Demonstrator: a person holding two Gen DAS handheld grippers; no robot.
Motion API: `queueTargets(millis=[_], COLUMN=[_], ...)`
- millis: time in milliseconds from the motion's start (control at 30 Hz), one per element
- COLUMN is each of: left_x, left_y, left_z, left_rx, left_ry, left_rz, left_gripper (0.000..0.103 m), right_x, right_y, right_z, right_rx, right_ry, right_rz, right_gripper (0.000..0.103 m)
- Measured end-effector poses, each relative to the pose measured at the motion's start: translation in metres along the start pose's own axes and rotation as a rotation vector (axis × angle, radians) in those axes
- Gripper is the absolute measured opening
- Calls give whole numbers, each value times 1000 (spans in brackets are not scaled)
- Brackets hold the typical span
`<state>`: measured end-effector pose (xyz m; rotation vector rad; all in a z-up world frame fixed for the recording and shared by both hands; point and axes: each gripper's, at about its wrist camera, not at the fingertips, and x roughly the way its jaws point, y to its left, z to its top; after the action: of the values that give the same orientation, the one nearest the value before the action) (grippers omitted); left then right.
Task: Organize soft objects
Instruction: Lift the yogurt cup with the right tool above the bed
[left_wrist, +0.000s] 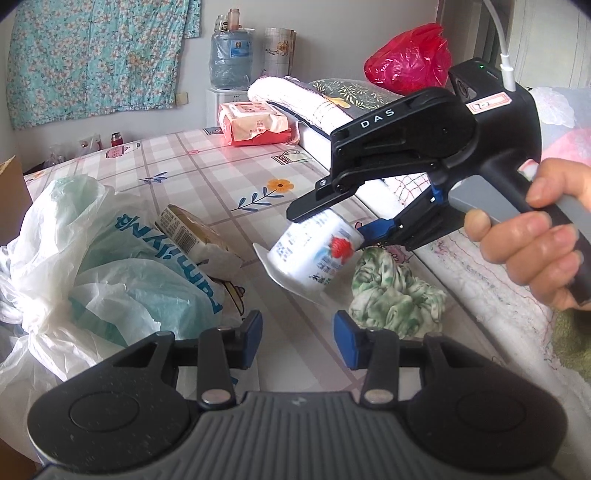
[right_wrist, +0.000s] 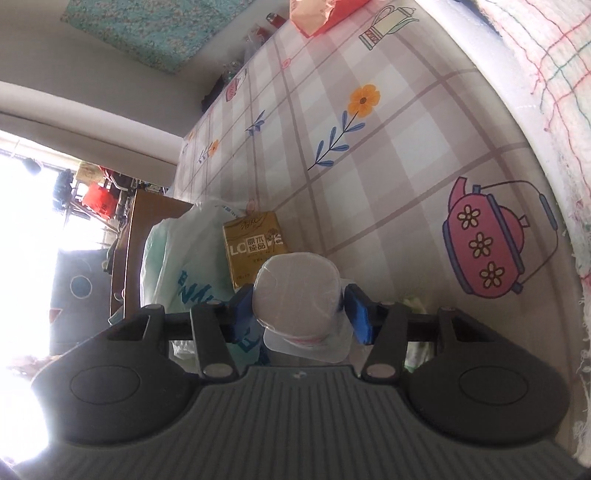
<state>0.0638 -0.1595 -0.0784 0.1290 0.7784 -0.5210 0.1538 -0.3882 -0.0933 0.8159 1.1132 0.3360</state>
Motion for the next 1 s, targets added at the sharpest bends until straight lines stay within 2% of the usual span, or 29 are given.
queueTargets(millis=[133,367,567,733,867,967,1000], left_x=[1,3,3,-2,-4,-6,-5], left_y=[-1,-1,-1,0,2,3,3], left_z=[2,-1,-3,-9,-11,-11,-10], left_rx=[7,14,8,13,4,-2,-5], left_ry=[-2,6,18,19,23,22,22], left_rz=[1,3,5,13,15,16,15], left_gripper=[44,44,44,44,44,44,44], right_x=[-6,-25,-41,-28,0,21,28], right_y=[-5,-4,21,58,81,88,90], right_z=[10,11,-1,-13,-16,-14,-13], right_rx=[-10,-53,-206,-409,-528,-585,-604], right_ry=[-52,-133,-174,-148,-79,-25,-4], right_rz=[-71,-111,-192,-271,-326,-390,-410], right_gripper=[52,54,55,55,51,38,31])
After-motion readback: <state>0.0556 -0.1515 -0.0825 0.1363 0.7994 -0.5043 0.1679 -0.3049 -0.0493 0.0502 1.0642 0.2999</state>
